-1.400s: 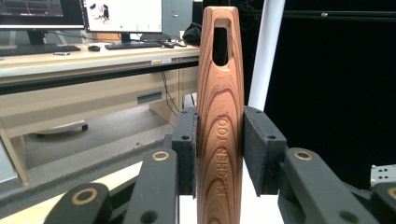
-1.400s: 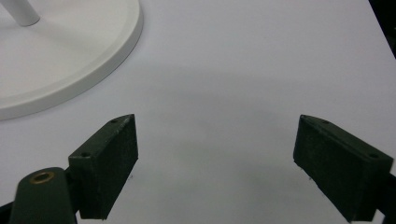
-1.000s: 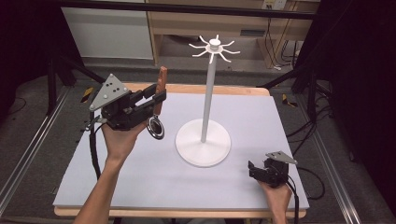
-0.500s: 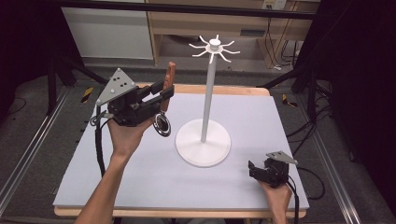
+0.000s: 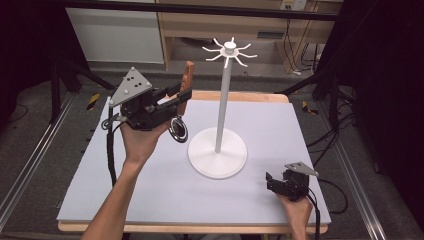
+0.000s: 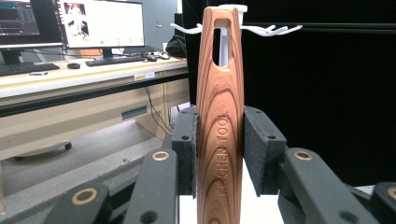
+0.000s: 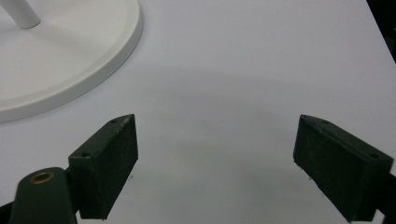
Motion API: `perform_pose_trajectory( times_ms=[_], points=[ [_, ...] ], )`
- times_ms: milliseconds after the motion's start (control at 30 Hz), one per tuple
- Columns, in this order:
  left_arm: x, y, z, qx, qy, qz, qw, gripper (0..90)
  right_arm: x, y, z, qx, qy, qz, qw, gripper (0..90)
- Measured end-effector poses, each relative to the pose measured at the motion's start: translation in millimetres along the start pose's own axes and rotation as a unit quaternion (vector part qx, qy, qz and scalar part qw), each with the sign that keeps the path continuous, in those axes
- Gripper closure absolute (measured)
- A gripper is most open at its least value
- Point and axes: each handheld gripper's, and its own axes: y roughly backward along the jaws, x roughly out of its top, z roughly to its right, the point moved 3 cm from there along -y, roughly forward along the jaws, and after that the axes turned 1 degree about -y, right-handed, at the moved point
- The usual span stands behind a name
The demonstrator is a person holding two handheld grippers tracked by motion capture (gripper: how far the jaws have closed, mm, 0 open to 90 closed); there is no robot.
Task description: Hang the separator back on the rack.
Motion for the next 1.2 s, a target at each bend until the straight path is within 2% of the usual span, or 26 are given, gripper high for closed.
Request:
perform_pose_trajectory(
  times_ms=[467, 600, 1200],
  points=[
    [12.0, -15.0, 3.3, -0.006, -0.009, -0.004, 0.9999, 66.9, 0.2, 0.3, 0.0, 0.0, -0.001, 0.0, 1.0, 14.3],
    [12.9, -20.2, 4.8, -0.001, -0.016, -0.01, 0.9998, 66.9, 0.2, 0.4, 0.7, 0.0, -0.001, 0.0, 1.0, 14.3],
    [14.2, -33.6, 1.9, -0.004, -0.01, -0.02, 0.9997, 66.9, 0.2, 0.8, 1.5, 0.001, 0.0, 0.001, 1.0, 14.4]
  ],
)
